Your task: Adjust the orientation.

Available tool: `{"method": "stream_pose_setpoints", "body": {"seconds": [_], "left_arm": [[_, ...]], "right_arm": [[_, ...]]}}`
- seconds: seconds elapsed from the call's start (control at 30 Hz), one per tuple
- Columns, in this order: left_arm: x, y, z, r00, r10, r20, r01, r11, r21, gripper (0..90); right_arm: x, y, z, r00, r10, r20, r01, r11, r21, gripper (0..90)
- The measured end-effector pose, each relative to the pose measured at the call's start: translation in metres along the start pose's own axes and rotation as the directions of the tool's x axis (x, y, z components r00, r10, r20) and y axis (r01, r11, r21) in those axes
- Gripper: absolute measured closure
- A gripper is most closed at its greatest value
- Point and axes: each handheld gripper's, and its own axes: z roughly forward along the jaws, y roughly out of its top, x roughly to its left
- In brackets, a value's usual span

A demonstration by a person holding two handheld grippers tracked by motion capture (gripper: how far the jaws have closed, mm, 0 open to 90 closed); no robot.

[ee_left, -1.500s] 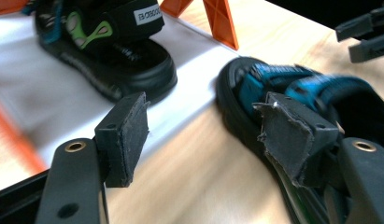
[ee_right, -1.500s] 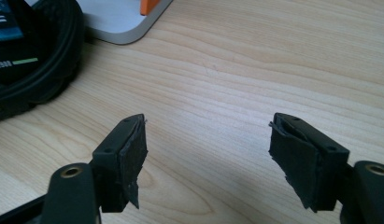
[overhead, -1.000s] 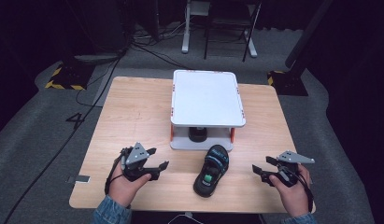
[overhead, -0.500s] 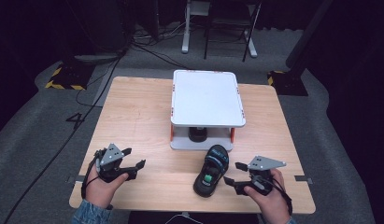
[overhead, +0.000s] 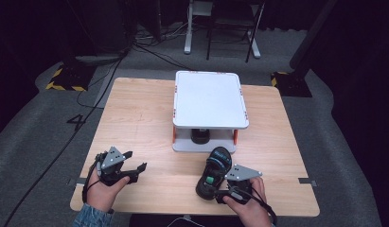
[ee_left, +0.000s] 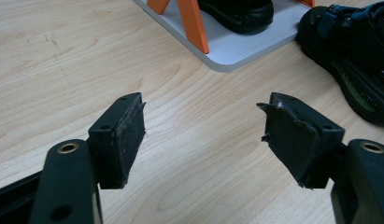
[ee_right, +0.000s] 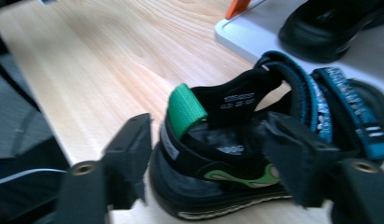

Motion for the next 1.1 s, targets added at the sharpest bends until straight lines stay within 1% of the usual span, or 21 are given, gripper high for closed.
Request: {"method": "stream_pose_setpoints", "body": {"seconds": [0.03,0.07,0.1,0.13,0.17,0.2,0.23,0.3,0.37,0.47,0.53,0.63,0.73,0.83,0.9,0.93,0.97,1.0,1.07,1.1], "left_arm": [[0.000,0.000,0.001,1.0000,0.003,0.000,-0.003,1.0000,0.002,29.5],[-0.001,-0.001,0.002,1.0000,-0.004,0.001,0.004,1.0000,0.007,29.6],[-0.001,-0.001,0.003,1.0000,0.002,0.001,-0.002,0.9999,0.011,29.6],[-0.001,-0.001,0.003,1.0000,-0.002,0.002,0.002,0.9999,0.013,29.6],[-0.001,-0.002,0.004,1.0000,0.003,0.001,-0.003,0.9999,0.013,29.6],[-0.001,-0.002,0.003,1.0000,0.002,0.003,-0.002,0.9999,0.013,29.6],[-0.001,-0.001,0.003,1.0000,0.002,0.003,-0.002,0.9999,0.011,29.6],[-0.001,-0.001,0.002,1.0000,0.000,-0.002,0.000,1.0000,0.005,29.6],[0.000,-0.001,0.002,1.0000,-0.002,-0.004,0.002,1.0000,0.003,29.7],[0.001,-0.001,0.002,1.0000,-0.003,0.002,0.003,1.0000,0.006,29.7],[0.001,-0.001,0.003,1.0000,-0.006,0.002,0.006,1.0000,0.007,29.6],[0.001,0.000,0.004,1.0000,-0.004,0.008,0.004,1.0000,0.006,29.6],[0.001,0.001,0.006,0.9999,0.000,0.012,0.000,1.0000,0.005,29.6],[0.001,0.002,0.007,0.9999,-0.001,0.014,0.001,1.0000,0.007,29.6],[0.000,0.002,0.008,0.9999,0.002,0.015,-0.002,1.0000,0.008,29.7],[0.000,0.003,0.009,0.9998,0.005,0.017,-0.005,0.9999,0.009,29.6],[0.000,0.003,0.009,0.9998,0.008,0.017,-0.008,0.9999,0.011,29.6],[0.000,0.003,0.010,0.9998,0.005,0.019,-0.005,0.9999,0.010,29.6],[0.000,0.003,0.010,0.9998,0.005,0.021,-0.005,0.9999,0.010,29.6],[0.000,0.003,0.010,0.9998,0.005,0.022,-0.005,0.9999,0.010,29.6]], "right_arm": [[0.001,0.000,0.001,0.9996,-0.020,0.020,0.020,1.000,0.002,40.7],[0.002,0.000,0.001,0.9990,-0.035,0.029,0.035,0.999,0.002,42.5],[0.002,0.000,0.002,0.9989,-0.045,0.015,0.045,0.999,0.005,57.9],[0.002,0.000,0.004,0.9984,-0.046,-0.032,0.047,0.998,0.032,62.0],[0.003,0.000,0.005,0.9980,-0.058,-0.027,0.058,0.998,0.037,66.8],[0.003,-0.001,0.006,0.9960,-0.087,-0.023,0.088,0.995,0.043,72.2],[0.003,0.000,0.006,0.9933,-0.112,-0.031,0.113,0.992,0.051,78.2],[0.001,0.000,0.005,0.9912,-0.124,-0.045,0.127,0.990,0.058,82.8],[-0.002,0.000,0.002,0.9905,-0.122,-0.063,0.126,0.990,0.068,83.2],[-0.006,0.001,-0.006,0.9900,-0.125,-0.065,0.130,0.989,0.077,82.6],[-0.010,0.000,-0.011,0.9890,-0.124,-0.080,0.132,0.986,0.104,81.1],[-0.013,-0.002,-0.021,0.9889,-0.128,-0.076,0.136,0.983,0.122,77.9],[-0.017,-0.002,-0.031,0.9899,-0.130,-0.058,0.136,0.982,0.129,75.7],[-0.024,-0.002,-0.045,0.9927,-0.113,-0.043,0.117,0.985,0.124,75.6],[-0.027,-0.002,-0.052,0.9937,-0.104,-0.040,0.109,0.984,0.139,76.4],[-0.029,-0.003,-0.055,0.9941,-0.106,-0.023,0.109,0.983,0.147,76.0],[-0.032,-0.005,-0.057,0.9942,-0.107,0.005,0.105,0.983,0.153,74.6],[-0.035,-0.007,-0.059,0.9950,-0.099,0.014,0.096,0.983,0.155,73.5],[-0.041,-0.012,-0.060,0.9979,-0.064,0.015,0.061,0.987,0.151,69.0],[-0.043,-0.014,-0.060,0.9984,-0.053,0.016,0.050,0.988,0.146,65.9]]}}
